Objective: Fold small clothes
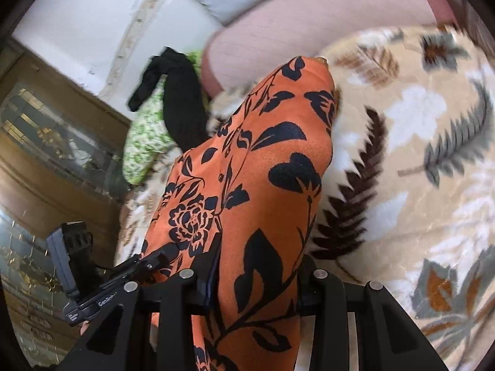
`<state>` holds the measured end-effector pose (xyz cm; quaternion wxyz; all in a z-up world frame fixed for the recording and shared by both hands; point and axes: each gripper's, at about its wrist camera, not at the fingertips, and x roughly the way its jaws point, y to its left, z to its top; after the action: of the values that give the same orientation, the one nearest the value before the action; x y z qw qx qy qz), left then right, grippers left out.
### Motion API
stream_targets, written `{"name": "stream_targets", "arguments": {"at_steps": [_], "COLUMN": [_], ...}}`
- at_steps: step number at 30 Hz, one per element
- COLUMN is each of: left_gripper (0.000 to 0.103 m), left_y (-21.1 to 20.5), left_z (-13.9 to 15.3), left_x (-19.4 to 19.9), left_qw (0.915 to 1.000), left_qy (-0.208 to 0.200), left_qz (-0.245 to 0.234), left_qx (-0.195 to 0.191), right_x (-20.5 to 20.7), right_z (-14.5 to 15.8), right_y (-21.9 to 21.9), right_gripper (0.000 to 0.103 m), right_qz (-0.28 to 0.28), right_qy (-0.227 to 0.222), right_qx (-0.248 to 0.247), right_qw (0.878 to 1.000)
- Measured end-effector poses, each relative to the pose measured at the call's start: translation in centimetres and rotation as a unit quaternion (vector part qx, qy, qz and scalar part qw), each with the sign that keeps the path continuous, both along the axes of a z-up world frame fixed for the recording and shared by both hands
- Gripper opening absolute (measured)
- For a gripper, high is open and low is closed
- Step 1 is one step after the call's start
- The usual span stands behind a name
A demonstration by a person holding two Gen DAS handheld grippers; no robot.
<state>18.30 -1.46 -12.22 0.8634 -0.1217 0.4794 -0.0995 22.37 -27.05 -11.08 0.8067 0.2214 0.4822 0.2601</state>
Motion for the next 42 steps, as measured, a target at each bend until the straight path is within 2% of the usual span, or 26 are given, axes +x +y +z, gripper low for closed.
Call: {"name": "stream_targets", "arguments": {"at_steps": [1,2,3,4,7,10,12,16,18,23,27,30,33,35,37,42], "left_gripper": [0.045,0.051,0.060,0.062,0.062,0.062,0.062,0.062,0.062,0.062,0.062,0.064,0.064,0.064,0.064,0.070], "left_y": [-0.2,-0.3,-0.1,-0.1,-0.3,0.2,0.2,0.2,0.1,0.2,0.5,1.1,1.4,1.7,1.9,0.8], "left_z": [-1.6,-2.4,-2.4,-2.0,-0.7,0.8,1.4,1.5,1.2,0.8,1.3,1.5,1.7,2.2,3.3,7.6], "left_x": [0.4,0.6,0.2,-0.1,-0.5,-0.5,-0.8,-1.1,-1.2,-1.5,-2.1,-2.8,-3.7,-4.6,-5.6,-8.4], "left_qw": [0.9996,0.9992,0.9997,0.9996,0.9990,0.9990,0.9986,0.9986,0.9985,0.9982,0.9981,0.9983,0.9981,0.9977,0.9971,0.9956], "left_qy": [0.027,0.037,0.021,0.011,0.001,-0.017,-0.025,-0.022,-0.016,-0.003,-0.008,-0.010,-0.007,-0.010,-0.019,-0.056], "left_qz": [-0.001,0.002,0.010,0.013,0.006,0.013,0.015,0.017,0.020,0.022,0.022,0.029,0.031,0.034,0.044,0.046], "left_qx": [0.012,0.014,0.011,0.022,0.044,0.040,0.043,0.046,0.048,0.056,0.057,0.049,0.053,0.058,0.059,0.059], "right_x": [0.4,0.7,0.8,0.6,-0.4,-1.7,-2.9,-4.8,-5.0,-3.8,-3.8,-5.0,-4.8,-4.8,-5.4,-9.5], "right_z": [-1.8,-3.2,-4.2,-5.2,-4.0,-1.8,0.1,1.9,1.3,-2.8,-1.5,-0.3,-2.6,-3.5,-2.1,3.6], "right_y": [-0.1,-0.3,-0.4,-0.6,-0.9,-1.0,-0.9,0.9,2.4,3.3,3.9,4.8,5.2,4.3,4.5,5.0], "right_gripper": [0.043,0.050,0.057,0.060,0.064,0.066,0.066,0.067,0.067,0.068,0.068,0.069,0.071,0.071,0.071,0.071], "right_qz": [-0.014,-0.031,-0.043,-0.052,-0.058,-0.078,-0.084,-0.064,-0.046,-0.046,-0.052,-0.028,-0.014,-0.031,-0.044,-0.045], "right_qy": [0.014,0.031,0.047,0.059,0.033,0.001,-0.026,-0.056,-0.052,-0.001,-0.015,-0.033,-0.009,0.003,-0.007,-0.100], "right_qx": [-0.013,-0.031,-0.049,-0.056,-0.055,-0.071,-0.058,-0.042,-0.040,-0.039,-0.049,-0.042,-0.061,-0.034,-0.039,-0.075], "right_qw": [1.000,0.999,0.997,0.995,0.996,0.994,0.994,0.995,0.997,0.998,0.997,0.998,0.998,0.999,0.998,0.991]}}
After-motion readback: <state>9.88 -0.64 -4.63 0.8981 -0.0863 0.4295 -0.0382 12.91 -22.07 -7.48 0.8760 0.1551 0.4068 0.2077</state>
